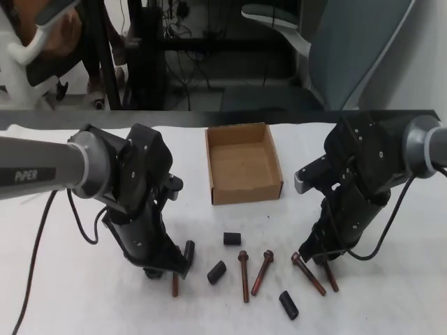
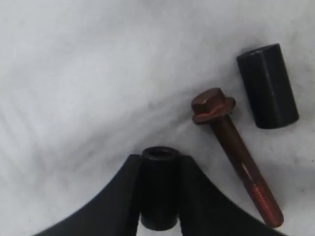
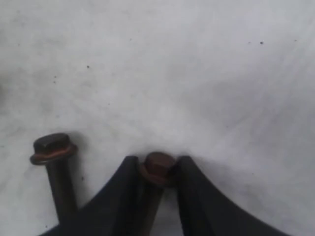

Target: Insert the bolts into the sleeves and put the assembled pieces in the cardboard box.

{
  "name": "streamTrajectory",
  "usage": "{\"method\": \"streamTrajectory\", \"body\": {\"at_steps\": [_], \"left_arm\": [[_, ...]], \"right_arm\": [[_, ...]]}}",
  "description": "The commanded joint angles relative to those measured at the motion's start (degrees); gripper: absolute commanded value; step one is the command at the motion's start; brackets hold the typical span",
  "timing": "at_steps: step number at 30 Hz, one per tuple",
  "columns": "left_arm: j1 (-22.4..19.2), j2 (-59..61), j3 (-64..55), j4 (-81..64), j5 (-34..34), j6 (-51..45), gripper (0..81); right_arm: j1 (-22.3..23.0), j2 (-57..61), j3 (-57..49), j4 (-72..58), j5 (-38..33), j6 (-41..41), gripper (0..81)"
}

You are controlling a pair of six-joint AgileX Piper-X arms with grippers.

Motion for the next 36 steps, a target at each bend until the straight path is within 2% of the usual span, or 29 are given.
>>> {"method": "streamTrajectory", "body": {"at_steps": [1, 6, 10, 14, 18, 22, 25, 27, 29, 31, 36], "left_arm": [[0.1, 2.2, 0.5, -0.3, -2.9, -1.1, 1.8], [0.1, -0.9, 0.9, -1.6, -3.0, -1.7, 1.8], [0.1, -10.5, 5.6, -8.5, 2.9, -3.8, 1.8], [0.0, -25.9, 17.3, -28.1, 12.6, -9.4, 1.8], [-1.0, -38.2, 30.0, -53.1, 15.1, -12.3, 1.8], [-6.4, -41.5, 39.7, -71.8, 14.4, -12.3, 1.8], [-12.6, -40.4, 41.9, -74.3, 10.6, -12.3, 1.8], [-17.3, -39.0, 42.1, -74.3, 7.0, -12.3, 1.8], [-21.0, -37.4, 42.1, -76.1, 4.6, -12.0, 1.8], [-23.8, -35.5, 42.1, -78.6, 2.6, -12.0, 1.8], [-26.7, -30.6, 42.1, -85.0, 2.7, -13.3, 1.8]], "right_arm": [[0.2, 0.1, -0.2, 2.5, -0.2, -0.2, 0.0], [0.2, -4.1, -0.2, 1.0, -0.2, 0.7, 0.0], [0.2, -11.7, 0.0, -1.5, -0.6, 2.0, 0.0], [0.7, -21.4, 1.0, -5.0, -3.3, 5.0, 0.0], [3.6, -32.3, 7.4, -19.0, -8.0, 10.1, 0.6], [10.5, -40.3, 17.0, -39.0, -7.9, 12.8, 0.6], [16.5, -41.8, 23.7, -54.5, -7.4, 13.1, 0.6], [20.4, -41.2, 27.5, -62.9, -2.0, 13.5, 0.6], [22.9, -40.5, 29.7, -67.6, 2.8, 12.1, 0.6], [24.3, -39.5, 31.2, -69.9, 3.5, 11.8, 0.6], [26.5, -37.8, 31.2, -69.5, 2.8, 12.3, 0.6]]}}
